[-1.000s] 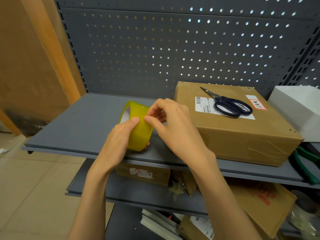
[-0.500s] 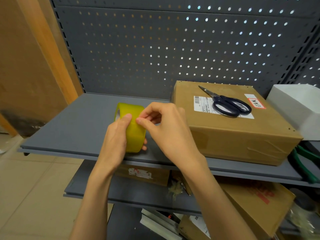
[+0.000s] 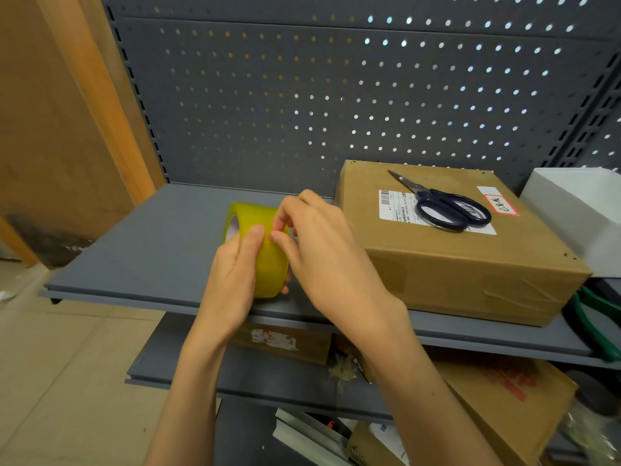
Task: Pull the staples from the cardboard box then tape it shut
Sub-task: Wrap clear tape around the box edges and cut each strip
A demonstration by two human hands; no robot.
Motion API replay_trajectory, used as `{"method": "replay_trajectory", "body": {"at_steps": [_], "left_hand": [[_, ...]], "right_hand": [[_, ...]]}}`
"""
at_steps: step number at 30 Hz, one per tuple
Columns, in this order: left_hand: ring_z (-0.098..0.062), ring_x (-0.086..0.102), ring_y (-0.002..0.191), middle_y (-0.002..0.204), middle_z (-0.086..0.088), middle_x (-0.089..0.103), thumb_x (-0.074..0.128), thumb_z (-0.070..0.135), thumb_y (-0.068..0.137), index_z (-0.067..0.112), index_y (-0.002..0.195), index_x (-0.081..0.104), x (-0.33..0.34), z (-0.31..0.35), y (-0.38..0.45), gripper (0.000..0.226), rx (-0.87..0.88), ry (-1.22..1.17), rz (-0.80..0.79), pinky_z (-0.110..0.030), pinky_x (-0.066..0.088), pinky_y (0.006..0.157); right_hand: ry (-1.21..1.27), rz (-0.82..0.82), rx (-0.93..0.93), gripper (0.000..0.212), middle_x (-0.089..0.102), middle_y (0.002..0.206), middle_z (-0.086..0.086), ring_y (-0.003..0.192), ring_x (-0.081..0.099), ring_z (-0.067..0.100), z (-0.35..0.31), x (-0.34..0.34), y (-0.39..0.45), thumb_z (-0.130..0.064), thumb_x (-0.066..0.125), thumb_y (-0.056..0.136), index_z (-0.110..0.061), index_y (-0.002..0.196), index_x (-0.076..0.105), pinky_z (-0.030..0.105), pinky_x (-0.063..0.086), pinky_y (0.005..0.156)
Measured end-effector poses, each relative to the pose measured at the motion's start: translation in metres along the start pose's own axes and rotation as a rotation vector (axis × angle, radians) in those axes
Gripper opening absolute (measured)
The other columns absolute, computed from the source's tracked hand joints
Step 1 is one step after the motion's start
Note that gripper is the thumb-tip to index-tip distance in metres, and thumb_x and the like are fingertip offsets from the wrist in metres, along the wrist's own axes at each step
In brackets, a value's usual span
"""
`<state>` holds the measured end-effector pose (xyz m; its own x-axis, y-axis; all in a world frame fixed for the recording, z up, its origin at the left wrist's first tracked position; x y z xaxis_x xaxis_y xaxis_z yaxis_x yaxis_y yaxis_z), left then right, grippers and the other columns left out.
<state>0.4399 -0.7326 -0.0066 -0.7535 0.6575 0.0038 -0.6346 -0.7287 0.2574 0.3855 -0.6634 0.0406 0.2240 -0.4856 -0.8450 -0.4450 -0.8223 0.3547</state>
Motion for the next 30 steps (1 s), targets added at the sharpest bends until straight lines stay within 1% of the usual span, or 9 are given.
{"method": "replay_trajectory", "body": {"at_steps": [4,10,14,16,18,22,25,27,30], "left_hand": [[0.002,0.05,0.039,0.04,0.014,0.051,0.03,0.01,0.101,0.019,0.062,0.045,0.003,0.002,-0.002,0.042,0.028,0.03,-0.002,-0.009,0.038,0.041],[0.002,0.051,0.04,0.041,0.013,0.053,0.03,0.011,0.101,0.017,0.065,0.048,0.003,0.002,-0.003,0.041,0.042,0.039,-0.01,-0.008,0.038,0.041],[0.001,0.052,0.04,0.042,0.012,0.054,0.03,0.013,0.101,0.018,0.063,0.048,0.003,0.0,-0.003,0.042,0.045,0.06,0.002,-0.009,0.038,0.04],[0.0,0.054,0.042,0.044,0.01,0.057,0.031,0.016,0.101,0.018,0.064,0.05,0.003,-0.003,-0.002,0.041,0.036,0.08,0.001,-0.009,0.038,0.041],[-0.003,0.056,0.042,0.046,0.005,0.06,0.032,0.019,0.101,0.017,0.066,0.053,0.001,-0.008,0.0,0.041,0.015,0.092,-0.001,-0.013,0.042,0.042],[-0.021,0.063,0.047,0.053,-0.01,0.065,0.033,0.026,0.101,0.012,0.075,0.061,-0.001,-0.018,0.003,0.041,-0.018,0.09,-0.016,-0.026,0.051,0.047],[-0.024,0.063,0.049,0.056,-0.013,0.065,0.034,0.027,0.101,0.011,0.078,0.062,-0.002,-0.02,0.003,0.039,-0.025,0.077,-0.023,-0.031,0.053,0.048],[-0.026,0.064,0.05,0.058,-0.014,0.066,0.037,0.033,0.098,0.011,0.082,0.063,-0.002,-0.021,0.002,0.038,-0.024,0.07,-0.032,-0.034,0.054,0.049],[-0.023,0.064,0.05,0.057,-0.011,0.066,0.036,0.043,0.087,0.007,0.086,0.064,-0.002,-0.023,0.003,0.045,-0.017,0.072,-0.042,-0.031,0.051,0.048]], "right_hand": [[0.008,0.015,0.036,0.012,0.05,0.101,0.002,0.093,0.052,0.023,0.003,-0.001,-0.003,-0.023,0.048,0.097,-0.014,0.098,0.055,0.04,0.042,0.08],[0.125,0.04,0.086,0.008,0.057,0.098,0.002,0.092,0.056,0.022,0.01,-0.003,-0.002,-0.024,0.059,0.091,-0.017,0.094,0.06,0.041,0.047,0.082],[0.142,0.049,0.106,0.01,0.062,0.097,0.003,0.09,0.059,0.02,0.015,-0.002,0.0,-0.026,0.062,0.089,-0.017,0.093,0.065,0.039,0.05,0.082],[0.148,0.041,0.119,0.01,0.063,0.096,0.002,0.084,0.062,0.016,0.018,-0.003,0.0,-0.027,0.063,0.089,-0.018,0.092,0.065,0.034,0.053,0.078],[0.177,0.032,0.131,0.009,0.064,0.095,0.001,0.076,0.064,0.012,0.019,-0.003,-0.001,-0.028,0.063,0.089,-0.019,0.091,0.066,0.028,0.055,0.073],[0.216,0.065,0.13,0.009,0.067,0.092,0.002,0.087,0.062,0.017,0.022,-0.003,0.0,-0.025,0.066,0.087,-0.018,0.091,0.068,0.037,0.054,0.079],[0.236,0.063,0.139,0.01,0.068,0.09,0.0,0.087,0.062,0.016,0.023,-0.002,0.001,-0.025,0.067,0.086,-0.018,0.092,0.069,0.038,0.054,0.079],[0.254,0.06,0.133,0.009,0.067,0.084,-0.002,0.084,0.062,0.014,0.022,-0.003,0.0,-0.025,0.067,0.086,-0.019,0.092,0.068,0.038,0.053,0.079],[0.295,0.026,0.136,0.011,0.061,0.073,-0.008,0.075,0.06,0.011,0.022,-0.002,-0.003,-0.025,0.065,0.088,-0.019,0.097,0.064,0.037,0.052,0.078]]}}
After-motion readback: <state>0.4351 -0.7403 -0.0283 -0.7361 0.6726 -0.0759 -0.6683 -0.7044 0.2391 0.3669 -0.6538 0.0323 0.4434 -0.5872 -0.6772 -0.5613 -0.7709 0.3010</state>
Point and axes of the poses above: each hand's wrist, its own y-axis towards the middle knuckle, its own x-axis out of the palm, z = x × y, the point moved 7 cm from there along y, towards the middle knuckle
